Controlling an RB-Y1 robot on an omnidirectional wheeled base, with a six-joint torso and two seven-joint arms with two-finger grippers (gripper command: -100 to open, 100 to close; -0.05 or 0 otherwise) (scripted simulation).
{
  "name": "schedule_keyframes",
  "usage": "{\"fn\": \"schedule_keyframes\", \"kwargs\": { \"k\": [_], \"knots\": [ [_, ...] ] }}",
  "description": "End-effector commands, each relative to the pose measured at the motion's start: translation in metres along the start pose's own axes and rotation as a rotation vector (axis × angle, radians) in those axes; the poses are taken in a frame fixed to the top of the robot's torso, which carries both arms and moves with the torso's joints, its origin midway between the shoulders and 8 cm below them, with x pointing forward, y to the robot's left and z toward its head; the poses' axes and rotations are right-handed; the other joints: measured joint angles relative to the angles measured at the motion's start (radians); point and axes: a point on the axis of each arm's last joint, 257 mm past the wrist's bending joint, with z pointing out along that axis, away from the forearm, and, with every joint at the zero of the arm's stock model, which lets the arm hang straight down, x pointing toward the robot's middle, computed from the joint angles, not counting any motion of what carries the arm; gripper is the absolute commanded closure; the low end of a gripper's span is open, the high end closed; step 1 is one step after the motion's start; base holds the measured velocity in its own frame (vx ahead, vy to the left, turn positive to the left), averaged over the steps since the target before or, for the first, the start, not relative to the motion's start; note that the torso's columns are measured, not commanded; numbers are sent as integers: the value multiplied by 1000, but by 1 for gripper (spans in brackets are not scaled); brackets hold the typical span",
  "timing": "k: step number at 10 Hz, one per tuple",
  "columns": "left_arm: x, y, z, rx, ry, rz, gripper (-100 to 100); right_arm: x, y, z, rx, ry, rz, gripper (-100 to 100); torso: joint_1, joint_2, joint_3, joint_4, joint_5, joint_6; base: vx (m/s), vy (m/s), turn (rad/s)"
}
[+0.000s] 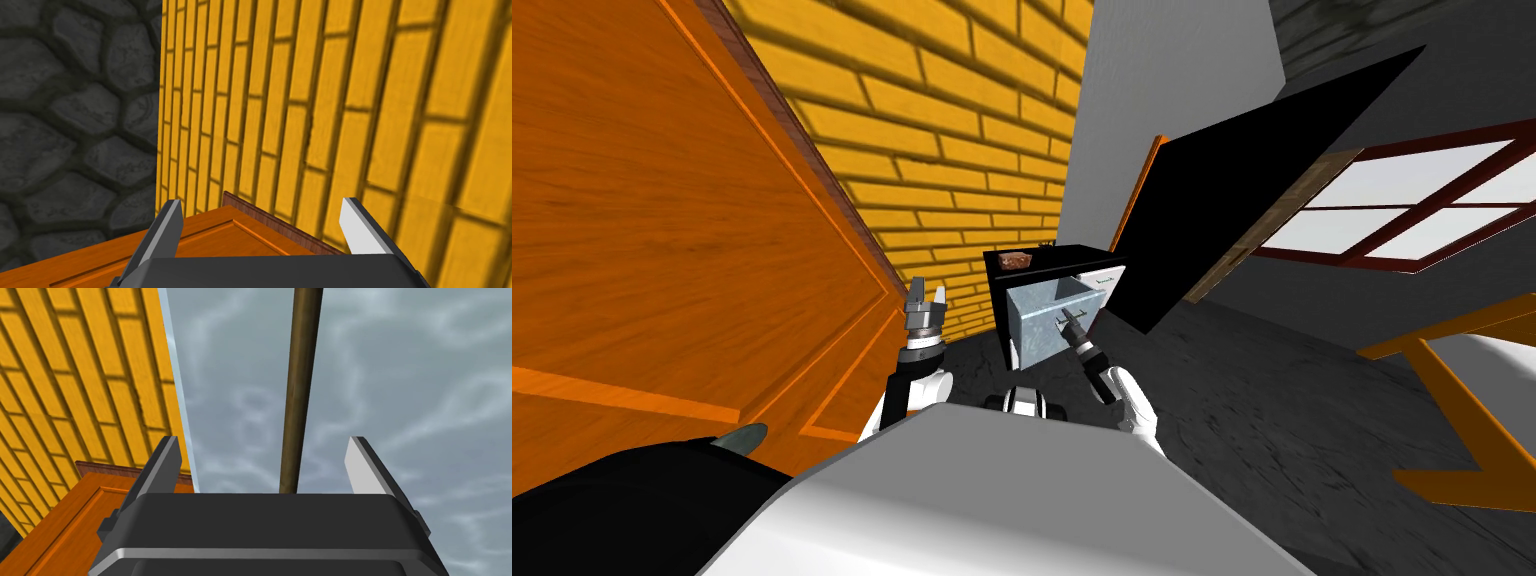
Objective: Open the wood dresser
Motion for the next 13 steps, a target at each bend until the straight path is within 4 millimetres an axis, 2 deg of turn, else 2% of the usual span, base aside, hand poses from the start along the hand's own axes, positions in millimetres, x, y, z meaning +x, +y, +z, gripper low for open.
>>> {"fn": "schedule_keyframes", "kwargs": {
  "k": [1,6,7,8,13],
  "knots": [
    [0,0,0,0,0,0,0,15,-11,6,-2,12,2,-100,-1,1,1,1,0,0,-40,25,47],
    [0,0,0,0,0,0,0,44,-41,18,7,36,0,-100,-1,3,2,1,0,0,-49,21,43],
    [0,0,0,0,0,0,0,39,-33,14,-3,32,-1,-100,0,5,3,4,1,0,-20,9,2],
    [0,0,0,0,0,0,0,41,-33,14,-5,37,2,0,0,5,3,3,1,0,0,0,0],
    [0,0,0,0,0,0,0,42,-30,13,-10,40,2,0,-1,3,2,1,0,0,0,0,0]
  ]
}}
